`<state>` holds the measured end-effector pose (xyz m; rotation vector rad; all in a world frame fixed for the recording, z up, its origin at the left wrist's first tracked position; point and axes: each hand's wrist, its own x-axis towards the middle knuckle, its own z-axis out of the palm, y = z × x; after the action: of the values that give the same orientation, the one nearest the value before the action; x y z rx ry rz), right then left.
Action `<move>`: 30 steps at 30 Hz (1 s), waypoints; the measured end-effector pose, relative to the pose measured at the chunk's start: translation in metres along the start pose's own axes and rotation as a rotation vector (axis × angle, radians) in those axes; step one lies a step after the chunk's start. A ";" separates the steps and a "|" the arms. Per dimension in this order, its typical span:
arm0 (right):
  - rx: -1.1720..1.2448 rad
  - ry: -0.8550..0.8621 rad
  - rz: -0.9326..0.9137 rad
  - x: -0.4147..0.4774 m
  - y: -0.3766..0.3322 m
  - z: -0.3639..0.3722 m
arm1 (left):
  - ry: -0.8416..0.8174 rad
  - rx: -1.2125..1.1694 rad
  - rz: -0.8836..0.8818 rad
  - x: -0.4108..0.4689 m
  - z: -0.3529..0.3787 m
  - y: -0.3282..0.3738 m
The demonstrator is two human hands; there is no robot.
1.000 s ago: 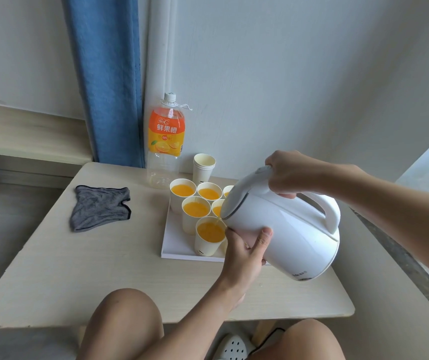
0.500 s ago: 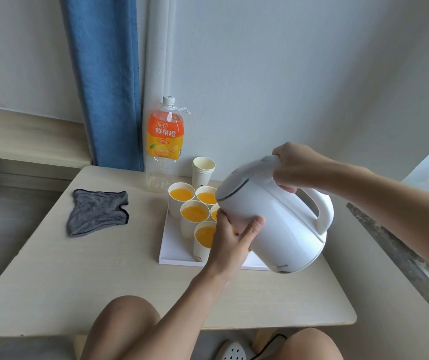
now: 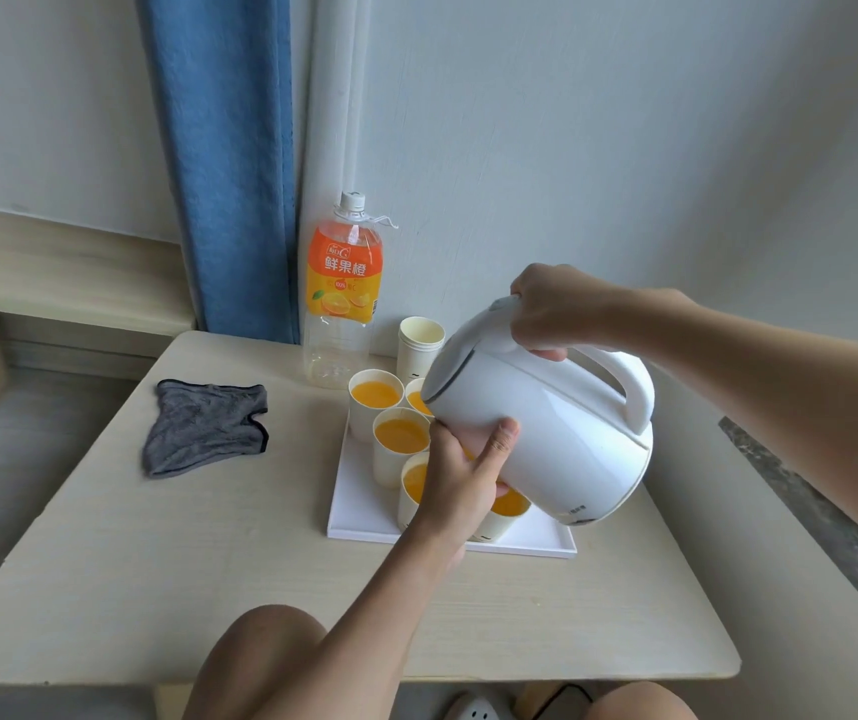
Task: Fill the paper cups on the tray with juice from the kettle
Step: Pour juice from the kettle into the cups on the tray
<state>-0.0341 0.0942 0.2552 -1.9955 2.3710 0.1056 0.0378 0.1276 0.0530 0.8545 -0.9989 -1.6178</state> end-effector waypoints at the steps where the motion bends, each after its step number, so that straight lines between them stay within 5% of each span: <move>1: -0.011 -0.002 -0.003 0.002 -0.002 -0.001 | 0.008 -0.010 -0.002 0.001 0.001 0.001; 16: -0.046 0.013 -0.006 0.008 -0.010 -0.005 | 0.004 -0.082 -0.010 0.011 0.001 0.002; 30: 0.142 0.048 0.073 -0.008 0.031 0.000 | -0.041 0.157 0.104 0.020 0.005 -0.003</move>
<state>-0.0631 0.1070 0.2565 -1.8702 2.4063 -0.1067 0.0275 0.1101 0.0516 0.8627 -1.1921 -1.4883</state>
